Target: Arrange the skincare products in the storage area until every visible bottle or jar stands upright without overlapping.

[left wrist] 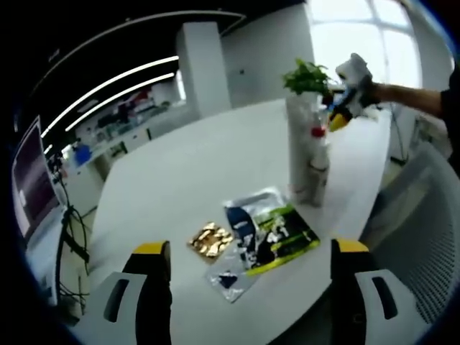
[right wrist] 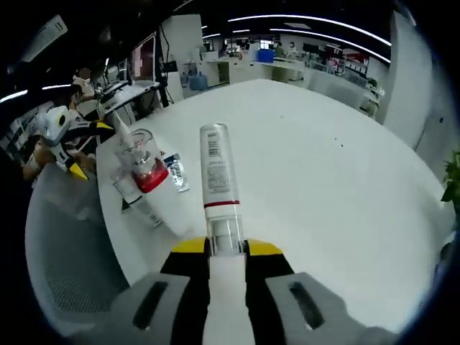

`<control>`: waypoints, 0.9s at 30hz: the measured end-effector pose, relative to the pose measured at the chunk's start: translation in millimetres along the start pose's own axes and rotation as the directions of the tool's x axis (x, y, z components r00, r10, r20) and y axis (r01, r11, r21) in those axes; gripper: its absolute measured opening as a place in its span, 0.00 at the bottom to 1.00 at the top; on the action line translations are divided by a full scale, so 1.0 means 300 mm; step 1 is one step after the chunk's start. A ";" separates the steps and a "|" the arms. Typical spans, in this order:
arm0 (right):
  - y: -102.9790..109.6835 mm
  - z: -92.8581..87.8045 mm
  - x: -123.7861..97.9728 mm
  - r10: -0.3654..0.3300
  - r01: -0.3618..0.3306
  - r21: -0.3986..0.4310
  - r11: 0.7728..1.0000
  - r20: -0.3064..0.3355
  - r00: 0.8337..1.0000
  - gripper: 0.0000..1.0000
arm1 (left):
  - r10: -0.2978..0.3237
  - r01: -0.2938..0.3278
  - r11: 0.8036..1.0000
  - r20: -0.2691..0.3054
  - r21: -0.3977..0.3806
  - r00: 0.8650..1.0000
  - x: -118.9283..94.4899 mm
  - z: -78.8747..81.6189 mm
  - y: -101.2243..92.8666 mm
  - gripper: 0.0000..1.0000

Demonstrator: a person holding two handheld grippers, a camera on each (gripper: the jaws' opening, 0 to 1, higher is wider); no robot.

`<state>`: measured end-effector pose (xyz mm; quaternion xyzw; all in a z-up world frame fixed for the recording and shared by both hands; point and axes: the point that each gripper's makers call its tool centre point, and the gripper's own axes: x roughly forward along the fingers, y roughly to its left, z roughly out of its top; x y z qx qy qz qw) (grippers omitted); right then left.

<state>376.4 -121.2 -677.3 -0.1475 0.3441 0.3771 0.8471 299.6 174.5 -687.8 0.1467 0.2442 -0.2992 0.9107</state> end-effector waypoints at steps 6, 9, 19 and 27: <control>0.020 0.061 -0.059 -0.003 0.004 -0.022 1.000 0.056 0.998 0.16 | 0.014 -0.014 1.000 -0.014 0.002 1.000 0.001 -0.008 0.010 0.93; 0.032 0.097 -0.093 -0.005 0.009 -0.047 0.999 0.082 0.997 0.16 | 0.019 -0.019 1.000 -0.015 0.005 1.000 0.001 -0.010 0.014 0.93; 0.177 0.215 -0.163 0.069 -0.049 -0.120 0.992 0.166 0.984 0.16 | 0.018 -0.018 0.999 -0.015 -0.028 1.000 0.000 -0.012 0.018 0.95; 0.282 0.254 -0.151 0.136 -0.105 -0.168 0.980 0.187 0.973 0.16 | 0.019 -0.020 1.000 -0.007 -0.023 1.000 -0.002 -0.006 0.016 0.95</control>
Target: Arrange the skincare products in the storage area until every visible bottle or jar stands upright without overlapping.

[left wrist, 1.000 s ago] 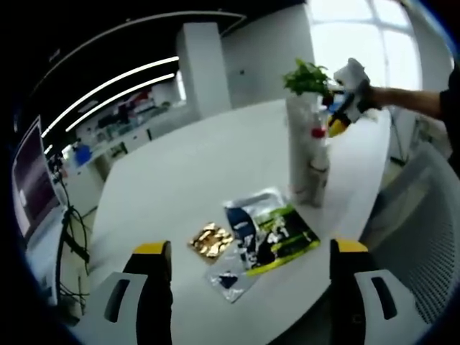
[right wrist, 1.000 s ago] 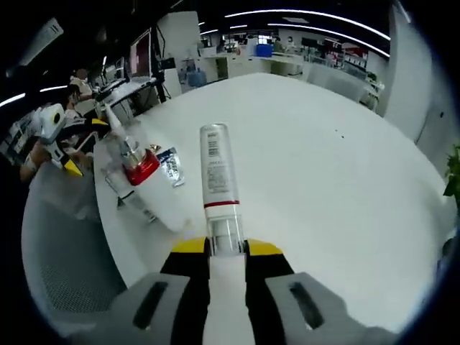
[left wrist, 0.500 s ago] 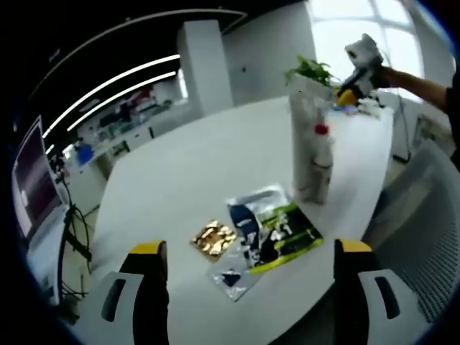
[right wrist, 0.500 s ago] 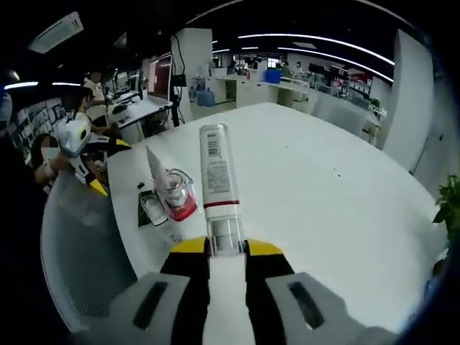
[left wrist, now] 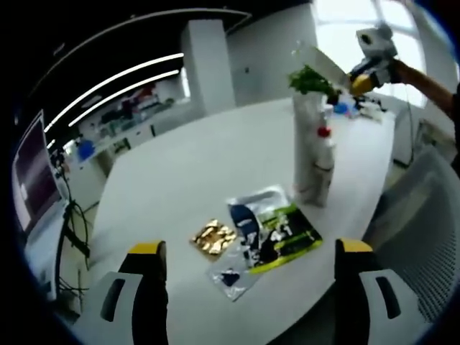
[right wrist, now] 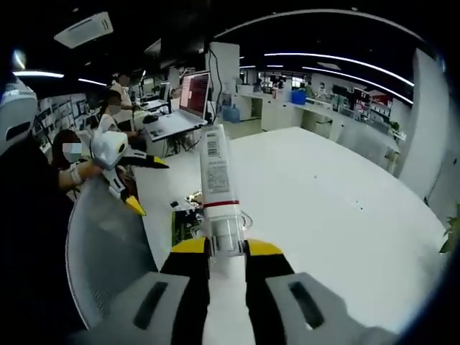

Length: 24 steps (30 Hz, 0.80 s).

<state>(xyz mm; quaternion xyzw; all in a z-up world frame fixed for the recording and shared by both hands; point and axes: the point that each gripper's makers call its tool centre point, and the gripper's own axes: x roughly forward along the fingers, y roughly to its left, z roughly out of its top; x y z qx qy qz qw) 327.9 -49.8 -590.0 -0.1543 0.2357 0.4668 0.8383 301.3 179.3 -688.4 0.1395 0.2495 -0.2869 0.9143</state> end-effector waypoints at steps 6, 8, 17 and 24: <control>0.075 0.009 0.046 0.056 -0.056 -0.029 0.998 -0.003 0.998 0.16 | -0.007 0.007 1.000 0.013 -0.020 1.000 -0.003 0.006 -0.001 0.95; 0.091 0.004 0.061 0.070 -0.070 -0.028 0.997 -0.005 0.998 0.16 | -0.006 0.006 1.000 0.015 -0.020 1.000 -0.003 0.007 0.000 0.95; 0.172 -0.064 0.151 0.130 -0.132 -0.039 0.990 -0.054 0.990 0.16 | -0.009 0.009 1.000 -0.002 -0.015 1.000 -0.001 -0.004 -0.003 0.95; 0.218 -0.124 0.198 0.163 -0.166 -0.034 0.985 -0.084 0.983 0.16 | -0.005 0.005 1.000 -0.005 -0.002 1.000 0.000 -0.004 -0.002 0.94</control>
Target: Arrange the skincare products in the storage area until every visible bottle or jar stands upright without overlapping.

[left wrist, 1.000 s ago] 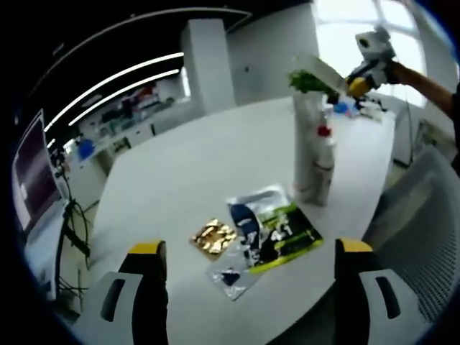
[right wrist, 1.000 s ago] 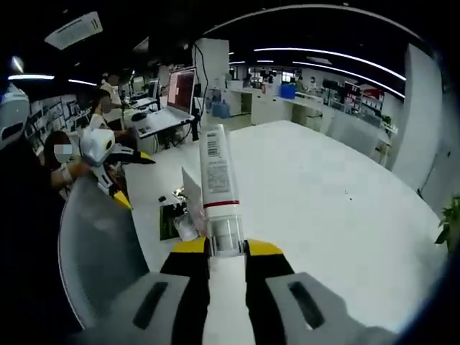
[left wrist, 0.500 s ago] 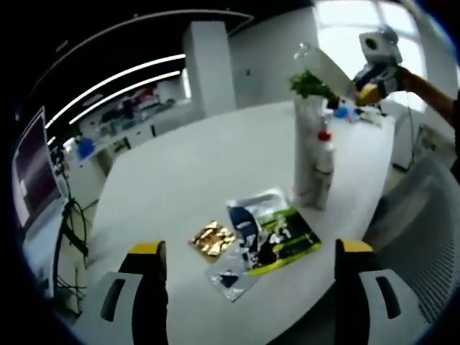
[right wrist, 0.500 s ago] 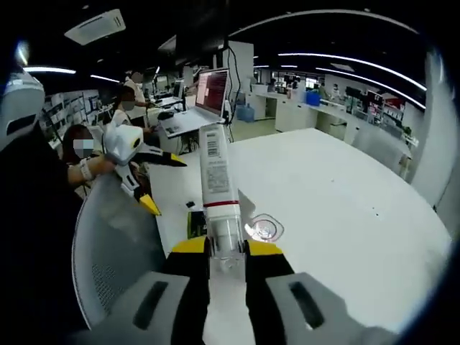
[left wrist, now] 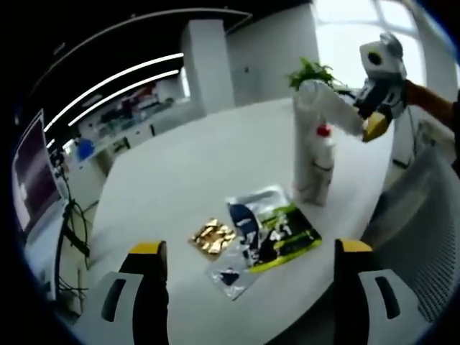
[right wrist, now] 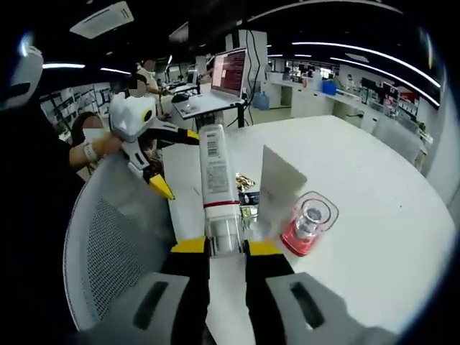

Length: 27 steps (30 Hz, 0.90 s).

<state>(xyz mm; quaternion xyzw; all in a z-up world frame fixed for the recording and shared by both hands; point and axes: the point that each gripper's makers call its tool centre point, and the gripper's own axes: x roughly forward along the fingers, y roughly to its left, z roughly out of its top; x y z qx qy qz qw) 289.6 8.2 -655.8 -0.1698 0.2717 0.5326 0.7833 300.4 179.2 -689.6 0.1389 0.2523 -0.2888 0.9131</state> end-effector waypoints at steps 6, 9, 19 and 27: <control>0.024 -0.055 0.023 0.020 -0.020 0.002 1.000 -0.036 0.999 0.16 | -0.022 0.024 0.998 -0.031 0.065 0.999 0.010 -0.007 -0.030 0.94; 0.030 -0.080 0.037 0.026 -0.026 0.004 1.000 -0.051 0.998 0.16 | -0.035 0.044 0.993 -0.084 0.113 0.996 0.019 -0.032 -0.048 0.94; 0.049 -0.126 0.075 0.038 -0.043 -0.039 0.998 -0.112 0.993 0.16 | -0.079 0.095 0.984 -0.108 0.148 0.991 0.030 -0.003 -0.114 0.85; 0.068 -0.148 0.105 0.041 -0.053 -0.075 0.996 -0.146 0.988 0.17 | -0.110 0.141 0.958 -0.134 0.249 0.985 0.045 0.036 -0.151 0.77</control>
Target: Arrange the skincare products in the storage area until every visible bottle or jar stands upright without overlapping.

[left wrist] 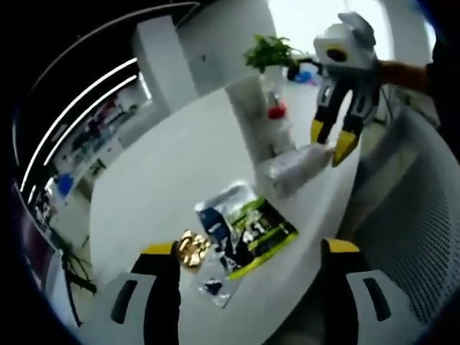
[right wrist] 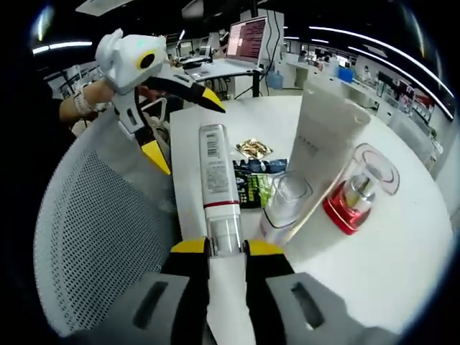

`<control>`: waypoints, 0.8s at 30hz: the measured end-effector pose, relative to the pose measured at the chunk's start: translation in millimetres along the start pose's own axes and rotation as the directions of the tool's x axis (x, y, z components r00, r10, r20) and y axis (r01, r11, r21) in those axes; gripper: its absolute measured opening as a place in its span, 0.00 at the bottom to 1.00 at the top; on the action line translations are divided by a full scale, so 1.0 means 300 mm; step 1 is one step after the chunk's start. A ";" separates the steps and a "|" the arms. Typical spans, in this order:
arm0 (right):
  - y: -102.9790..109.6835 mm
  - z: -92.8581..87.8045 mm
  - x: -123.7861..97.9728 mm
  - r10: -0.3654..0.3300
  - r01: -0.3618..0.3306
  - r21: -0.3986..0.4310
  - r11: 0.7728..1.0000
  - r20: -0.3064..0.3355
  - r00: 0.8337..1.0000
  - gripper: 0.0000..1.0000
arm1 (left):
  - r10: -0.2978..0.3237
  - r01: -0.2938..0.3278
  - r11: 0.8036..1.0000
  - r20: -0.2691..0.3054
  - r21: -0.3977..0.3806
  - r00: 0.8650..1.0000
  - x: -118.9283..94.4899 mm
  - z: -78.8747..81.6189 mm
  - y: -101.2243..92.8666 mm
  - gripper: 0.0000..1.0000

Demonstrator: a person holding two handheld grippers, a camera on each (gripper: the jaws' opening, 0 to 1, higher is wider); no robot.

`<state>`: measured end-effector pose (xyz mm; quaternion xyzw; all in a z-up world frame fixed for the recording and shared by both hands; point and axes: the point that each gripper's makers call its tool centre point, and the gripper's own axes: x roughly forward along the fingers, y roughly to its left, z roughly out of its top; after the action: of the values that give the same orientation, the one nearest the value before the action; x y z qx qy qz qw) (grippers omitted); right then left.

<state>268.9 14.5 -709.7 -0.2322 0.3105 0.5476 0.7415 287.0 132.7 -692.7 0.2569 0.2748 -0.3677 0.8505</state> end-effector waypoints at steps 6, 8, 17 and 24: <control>0.005 -0.004 0.011 0.003 -0.004 -0.017 1.000 -0.012 1.000 0.17 | -0.031 0.032 0.998 -0.011 0.053 0.999 0.024 0.031 -0.029 0.69; 0.004 -0.005 0.016 0.001 -0.001 -0.021 1.000 -0.016 1.000 0.17 | -0.030 0.031 0.998 -0.010 0.046 0.999 0.035 0.044 -0.030 0.62; -0.011 -0.013 0.035 -0.011 0.006 -0.083 0.997 -0.062 0.998 0.17 | -0.064 0.072 0.982 -0.052 0.175 0.997 0.082 0.085 -0.069 0.54; -0.028 -0.011 0.034 -0.021 0.007 -0.137 0.991 -0.095 0.995 0.17 | -0.091 0.105 0.963 -0.065 0.247 0.994 0.112 0.118 -0.106 0.49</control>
<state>278.5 16.6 -719.3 -0.3106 0.3060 0.5505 0.7119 291.8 74.8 -696.9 0.3579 0.2611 -0.4342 0.7844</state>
